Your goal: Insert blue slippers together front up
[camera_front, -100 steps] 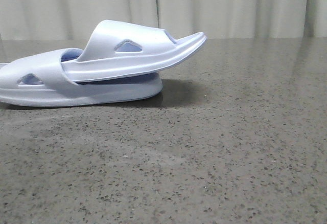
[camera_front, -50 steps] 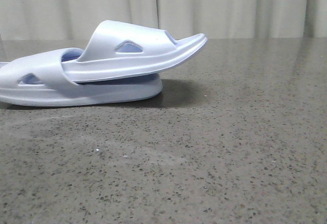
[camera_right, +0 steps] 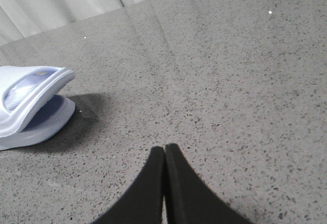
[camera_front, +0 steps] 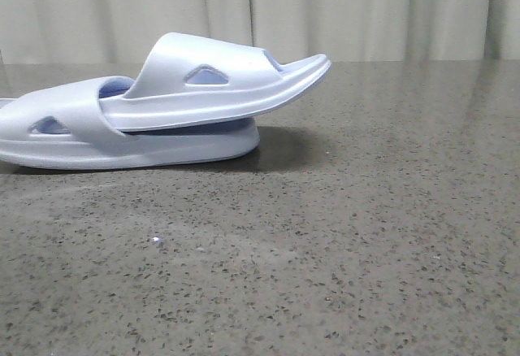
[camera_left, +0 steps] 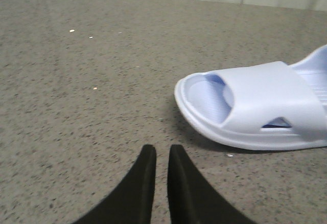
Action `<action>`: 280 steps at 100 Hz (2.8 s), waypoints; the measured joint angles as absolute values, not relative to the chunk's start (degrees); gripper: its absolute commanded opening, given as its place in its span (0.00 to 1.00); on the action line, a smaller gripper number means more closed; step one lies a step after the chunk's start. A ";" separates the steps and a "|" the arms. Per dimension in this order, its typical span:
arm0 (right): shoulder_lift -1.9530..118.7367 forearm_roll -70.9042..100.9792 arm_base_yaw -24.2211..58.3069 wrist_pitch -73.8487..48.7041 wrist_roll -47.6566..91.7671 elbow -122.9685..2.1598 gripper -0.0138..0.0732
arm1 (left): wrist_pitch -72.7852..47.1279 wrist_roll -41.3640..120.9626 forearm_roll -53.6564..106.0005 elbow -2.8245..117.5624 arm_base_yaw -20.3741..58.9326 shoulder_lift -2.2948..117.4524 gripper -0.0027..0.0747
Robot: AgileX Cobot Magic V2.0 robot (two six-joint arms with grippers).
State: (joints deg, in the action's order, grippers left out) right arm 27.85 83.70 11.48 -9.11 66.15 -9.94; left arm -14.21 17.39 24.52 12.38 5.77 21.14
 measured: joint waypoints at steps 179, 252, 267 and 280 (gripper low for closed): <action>27.60 76.89 11.48 -5.23 63.90 -9.94 0.07 | -8.75 1.66 5.34 -0.14 5.65 -0.21 0.05; 0.39 5.11 -0.60 -8.98 9.66 0.56 0.07 | -8.98 1.66 5.31 -0.14 5.65 -0.21 0.05; -0.51 3.54 -0.60 -9.87 9.54 0.56 0.07 | -8.98 1.66 5.31 -0.14 5.65 -0.21 0.05; -0.51 3.20 -0.60 -9.87 9.54 0.56 0.07 | -9.06 1.66 5.31 -0.14 5.65 -0.21 0.05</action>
State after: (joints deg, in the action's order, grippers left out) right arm -0.51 3.20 -0.60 -9.87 9.54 0.56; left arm -9.06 1.66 5.31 -0.14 5.65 -0.21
